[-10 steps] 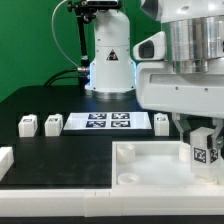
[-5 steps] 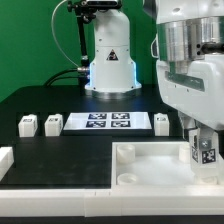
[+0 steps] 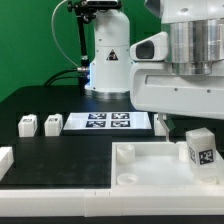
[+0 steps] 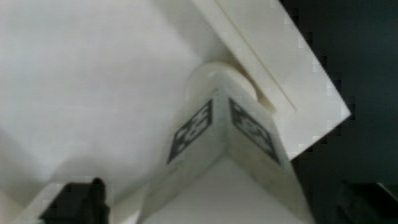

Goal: Assemble one leg

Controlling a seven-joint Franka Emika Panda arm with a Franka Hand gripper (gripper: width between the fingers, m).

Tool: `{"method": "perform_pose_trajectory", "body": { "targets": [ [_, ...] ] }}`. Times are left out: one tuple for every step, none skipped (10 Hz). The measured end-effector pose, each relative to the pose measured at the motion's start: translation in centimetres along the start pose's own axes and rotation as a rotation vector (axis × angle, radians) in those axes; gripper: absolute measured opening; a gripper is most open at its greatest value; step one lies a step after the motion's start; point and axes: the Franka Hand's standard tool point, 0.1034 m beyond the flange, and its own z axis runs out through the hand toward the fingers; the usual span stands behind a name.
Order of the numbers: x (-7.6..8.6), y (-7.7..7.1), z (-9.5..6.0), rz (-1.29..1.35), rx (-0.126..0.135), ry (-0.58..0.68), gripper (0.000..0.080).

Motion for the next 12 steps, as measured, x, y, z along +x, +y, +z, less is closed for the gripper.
{"method": "perform_pose_trajectory", "body": {
  "targets": [
    [0.02, 0.03, 0.01, -0.11, 0.0, 0.0, 0.0649],
    [-0.03, -0.01, 0.01, -0.257, -0.008, 0.003, 0.0649],
    [-0.23, -0.34, 0.01, -0.432, -0.015, 0.01, 0.0649],
    [0.06, -0.21, 0.03, -0.521, -0.011, 0.024, 0.0649],
    [0.05, -0.14, 0.1, -0.47, -0.008, 0.023, 0.0605],
    [0.04, -0.13, 0.11, -0.472, -0.008, 0.023, 0.0469],
    [0.01, -0.19, 0.11, -0.47, -0.008, 0.023, 0.0333],
    [-0.09, -0.25, 0.18, -0.34, 0.0, 0.02, 0.0333],
    [-0.17, -0.3, 0.25, -0.242, 0.005, 0.016, 0.0291],
    [-0.29, -0.47, 0.36, -0.081, 0.013, 0.011, 0.029],
    [-0.09, -0.73, 0.45, 0.068, 0.011, 0.009, 0.029],
    [0.09, -0.51, 0.5, 0.283, 0.007, 0.008, 0.0291]
  ]
}}
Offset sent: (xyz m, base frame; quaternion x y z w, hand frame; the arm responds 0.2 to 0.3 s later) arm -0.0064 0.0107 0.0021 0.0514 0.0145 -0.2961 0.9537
